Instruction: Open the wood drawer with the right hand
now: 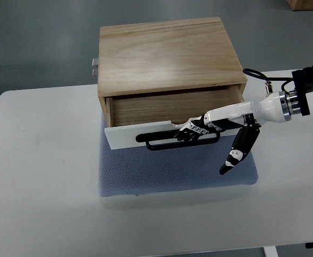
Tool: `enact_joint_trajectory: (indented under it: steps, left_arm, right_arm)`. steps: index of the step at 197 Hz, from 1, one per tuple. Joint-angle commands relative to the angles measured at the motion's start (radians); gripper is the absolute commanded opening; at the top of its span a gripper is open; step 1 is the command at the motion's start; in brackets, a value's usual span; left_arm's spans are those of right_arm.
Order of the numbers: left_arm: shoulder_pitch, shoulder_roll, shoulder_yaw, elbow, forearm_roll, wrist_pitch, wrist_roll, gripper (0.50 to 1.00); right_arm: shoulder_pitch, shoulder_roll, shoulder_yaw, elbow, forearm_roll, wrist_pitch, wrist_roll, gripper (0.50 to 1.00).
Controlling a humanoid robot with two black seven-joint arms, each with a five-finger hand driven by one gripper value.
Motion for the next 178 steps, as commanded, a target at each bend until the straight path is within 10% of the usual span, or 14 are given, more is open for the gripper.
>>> enact_joint_trajectory:
  steps: [1, 133, 178]
  left_arm:
    - [0.000, 0.000, 0.000, -0.002, 0.000, 0.000, 0.000, 1.000]
    - [0.000, 0.000, 0.000, 0.000, 0.000, 0.000, 0.000, 1.000]
    - [0.000, 0.000, 0.000, 0.000, 0.000, 0.000, 0.000, 1.000]
  right_arm:
    - [0.005, -0.024, 0.001, 0.013, 0.004, 0.001, 0.000, 0.944]
    - [0.129, -0.202, 0.039, 0.033, 0.144, 0.001, 0.002, 0.944]
    - [0.118, -0.236, 0.162, -0.142, 0.268, 0.001, 0.012, 0.944]
